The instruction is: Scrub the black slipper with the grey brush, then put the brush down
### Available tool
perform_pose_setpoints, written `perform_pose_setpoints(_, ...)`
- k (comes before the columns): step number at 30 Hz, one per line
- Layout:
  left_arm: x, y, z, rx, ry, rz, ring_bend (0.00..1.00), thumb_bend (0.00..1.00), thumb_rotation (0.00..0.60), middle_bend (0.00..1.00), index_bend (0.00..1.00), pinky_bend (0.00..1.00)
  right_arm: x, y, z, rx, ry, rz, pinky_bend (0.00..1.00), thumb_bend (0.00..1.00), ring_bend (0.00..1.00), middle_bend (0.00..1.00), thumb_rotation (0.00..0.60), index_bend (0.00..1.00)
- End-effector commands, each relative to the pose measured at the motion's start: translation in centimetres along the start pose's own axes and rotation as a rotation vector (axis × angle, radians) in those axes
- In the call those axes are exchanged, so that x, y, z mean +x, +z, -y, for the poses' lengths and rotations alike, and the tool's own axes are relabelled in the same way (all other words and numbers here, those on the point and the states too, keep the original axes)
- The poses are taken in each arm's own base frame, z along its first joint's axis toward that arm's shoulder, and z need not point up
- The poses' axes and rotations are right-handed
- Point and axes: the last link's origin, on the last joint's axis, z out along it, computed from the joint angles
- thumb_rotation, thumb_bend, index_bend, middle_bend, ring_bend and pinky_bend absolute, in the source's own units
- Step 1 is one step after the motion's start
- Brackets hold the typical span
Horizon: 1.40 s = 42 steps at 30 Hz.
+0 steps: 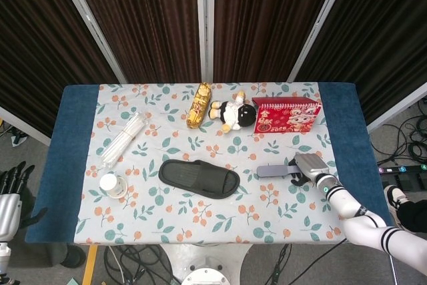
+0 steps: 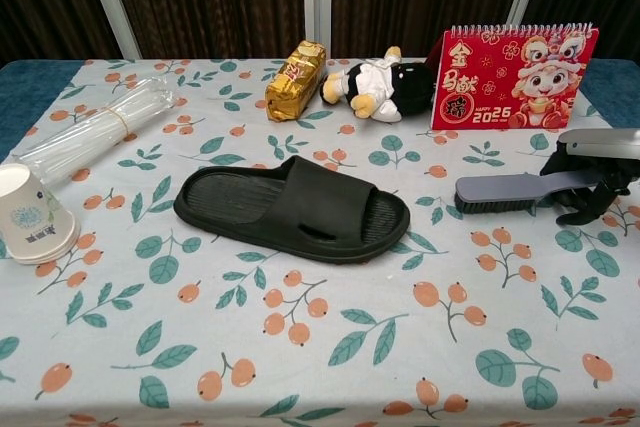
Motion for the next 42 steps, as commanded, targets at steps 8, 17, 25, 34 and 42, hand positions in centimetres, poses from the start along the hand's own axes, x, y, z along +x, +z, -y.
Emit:
perform_pose_setpoints(8, -0.1, -0.1, 0.1, 0.001, -0.010, -0.003, 0.03, 0.22, 0.600, 0.13, 0.11, 0.09, 0.6, 0.7, 1.0, 0.010, -0.058, 0.008, 1.00, 0.37, 0.92, 0.91, 0.600, 1.00)
perform_pose_setpoints(17, -0.2, 0.3, 0.0, -0.011, -0.029, -0.016, 0.03, 0.21, 0.600, 0.13, 0.13, 0.09, 0.8, 0.1, 1.4, 0.036, -0.147, -0.091, 1.00, 0.51, 1.00, 1.00, 0.600, 1.00)
perform_pose_setpoints(25, 0.2, 3.7, -2.9, -0.208, -0.122, 0.021, 0.03, 0.20, 0.600, 0.13, 0.13, 0.09, 2.4, -2.0, 2.9, 0.168, -0.096, -0.311, 1.00, 0.51, 1.00, 1.00, 0.600, 1.00)
perform_pose_setpoints(34, -1.5, 10.7, -11.1, -0.544, -0.203, 0.261, 0.03, 0.19, 0.600, 0.13, 0.12, 0.09, 5.0, -3.7, 6.0, 0.292, -0.118, -0.340, 1.00, 0.51, 1.00, 1.00, 0.600, 1.00)
perform_pose_setpoints(42, -5.9, 15.4, -18.4, -0.668, -0.116, 0.422, 0.03, 0.19, 0.600, 0.13, 0.11, 0.09, 5.7, -3.5, 7.5, 0.278, -0.143, -0.336, 1.00, 0.51, 1.00, 1.00, 0.600, 1.00)
